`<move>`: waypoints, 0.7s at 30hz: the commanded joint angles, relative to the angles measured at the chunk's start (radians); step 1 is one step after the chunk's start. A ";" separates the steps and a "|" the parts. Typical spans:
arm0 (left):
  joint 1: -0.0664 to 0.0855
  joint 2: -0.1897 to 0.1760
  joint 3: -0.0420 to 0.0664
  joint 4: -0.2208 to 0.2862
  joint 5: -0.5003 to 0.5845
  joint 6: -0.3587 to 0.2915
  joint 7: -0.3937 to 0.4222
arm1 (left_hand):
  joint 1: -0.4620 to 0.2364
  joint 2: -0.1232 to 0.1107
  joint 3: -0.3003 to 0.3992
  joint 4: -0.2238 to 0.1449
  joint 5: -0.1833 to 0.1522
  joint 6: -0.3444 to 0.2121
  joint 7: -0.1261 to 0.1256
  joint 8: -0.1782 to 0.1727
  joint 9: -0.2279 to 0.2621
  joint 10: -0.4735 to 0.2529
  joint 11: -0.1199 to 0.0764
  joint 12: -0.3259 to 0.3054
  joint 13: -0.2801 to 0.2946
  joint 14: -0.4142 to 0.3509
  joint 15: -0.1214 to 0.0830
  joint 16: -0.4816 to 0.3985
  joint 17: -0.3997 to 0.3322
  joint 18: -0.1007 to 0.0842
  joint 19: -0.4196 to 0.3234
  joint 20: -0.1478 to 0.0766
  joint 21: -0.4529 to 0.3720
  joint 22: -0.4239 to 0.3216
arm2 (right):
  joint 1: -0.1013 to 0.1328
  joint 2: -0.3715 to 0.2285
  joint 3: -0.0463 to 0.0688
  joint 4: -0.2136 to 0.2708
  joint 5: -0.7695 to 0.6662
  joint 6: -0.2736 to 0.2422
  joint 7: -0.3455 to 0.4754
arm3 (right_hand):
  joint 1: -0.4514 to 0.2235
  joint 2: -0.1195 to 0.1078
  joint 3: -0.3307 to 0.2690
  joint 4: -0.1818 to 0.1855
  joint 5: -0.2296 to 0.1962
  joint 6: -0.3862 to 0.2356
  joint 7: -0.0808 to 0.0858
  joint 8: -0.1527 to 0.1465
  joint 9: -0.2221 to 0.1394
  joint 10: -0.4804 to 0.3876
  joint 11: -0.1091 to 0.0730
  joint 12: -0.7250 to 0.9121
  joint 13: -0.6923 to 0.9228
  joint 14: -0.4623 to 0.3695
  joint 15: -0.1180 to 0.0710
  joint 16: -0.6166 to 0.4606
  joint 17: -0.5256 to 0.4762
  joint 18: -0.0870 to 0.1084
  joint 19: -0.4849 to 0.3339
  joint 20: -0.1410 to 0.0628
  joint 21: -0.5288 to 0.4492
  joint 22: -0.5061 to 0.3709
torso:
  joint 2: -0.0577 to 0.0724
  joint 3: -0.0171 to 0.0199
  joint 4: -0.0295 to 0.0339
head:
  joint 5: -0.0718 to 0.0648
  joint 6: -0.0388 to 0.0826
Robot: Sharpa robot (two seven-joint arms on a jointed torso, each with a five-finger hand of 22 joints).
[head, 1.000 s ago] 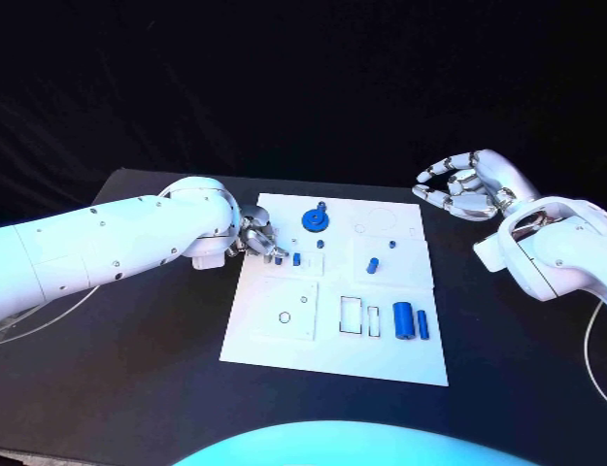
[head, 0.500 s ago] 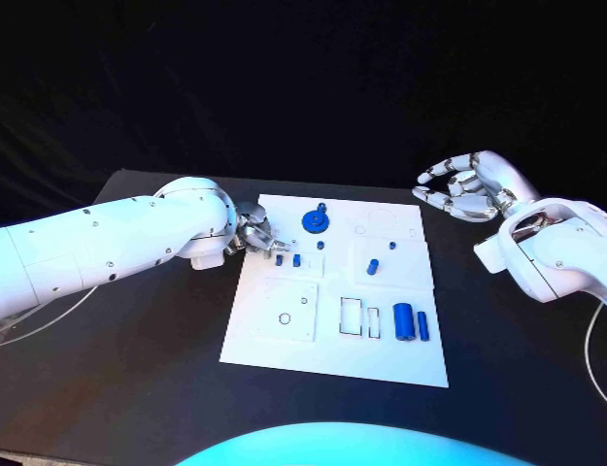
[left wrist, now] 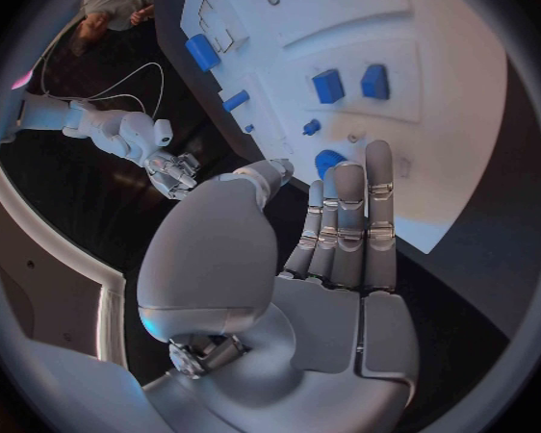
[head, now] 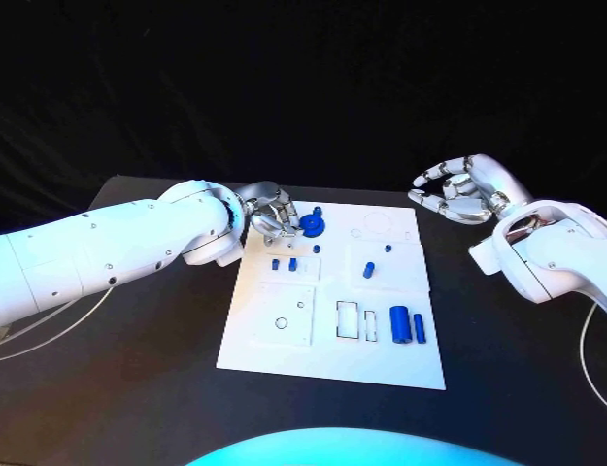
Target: Assemble the parts on the task board
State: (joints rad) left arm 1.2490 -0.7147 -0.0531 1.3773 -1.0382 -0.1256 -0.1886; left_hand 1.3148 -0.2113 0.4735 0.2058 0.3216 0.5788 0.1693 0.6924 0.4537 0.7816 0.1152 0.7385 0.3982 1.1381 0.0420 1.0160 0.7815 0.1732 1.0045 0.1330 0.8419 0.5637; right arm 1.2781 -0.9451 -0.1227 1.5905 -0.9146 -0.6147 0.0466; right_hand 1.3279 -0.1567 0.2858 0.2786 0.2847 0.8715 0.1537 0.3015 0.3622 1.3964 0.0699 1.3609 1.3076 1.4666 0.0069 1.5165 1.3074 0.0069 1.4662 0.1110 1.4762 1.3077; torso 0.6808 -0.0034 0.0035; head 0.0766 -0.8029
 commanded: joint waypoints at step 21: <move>-0.035 0.125 -0.023 -0.104 -0.554 -0.008 0.198 | 0.087 -0.056 0.024 -0.076 -0.003 0.125 -0.013 -0.139 -0.149 0.021 -0.008 -0.191 -0.201 0.127 -0.011 0.219 0.100 0.008 0.047 -0.010 0.105 0.076 | -0.003 0.008 0.000 -0.002 0.001 0.009 0.015 | -0.005 0.001 0.008 0.000 0.008 -0.008 0.001 0.005 0.001 -0.011 0.000 -0.011 0.042 0.068 -0.009 -0.006 0.107 0.021 0.043 -0.007 -0.012 0.205 | 0.003 -0.0012 -0.0019 | -0.016 0.017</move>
State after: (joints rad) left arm 1.2145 -0.5985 -0.0761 1.2789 -1.5022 -0.1812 0.0057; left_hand 1.3960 -0.2648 0.4969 0.1336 0.3171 0.6961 0.1574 0.5569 0.3056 0.8011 0.1108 0.5539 0.1986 1.2599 0.0305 1.2314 0.8804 0.1728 1.0461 0.1229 0.9438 0.6360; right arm 1.2763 -0.9384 -0.1228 1.5880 -0.9112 -0.6144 0.0517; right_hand 1.3279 -0.1567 0.2857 0.2785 0.2886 0.8715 0.1537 0.3015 0.3619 1.3934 0.0697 1.3544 1.3074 1.4666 0.0069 1.5168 1.3074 0.0069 1.4662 0.1110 1.4683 1.3075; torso 0.6830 -0.0037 0.0015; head 0.0613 -0.7860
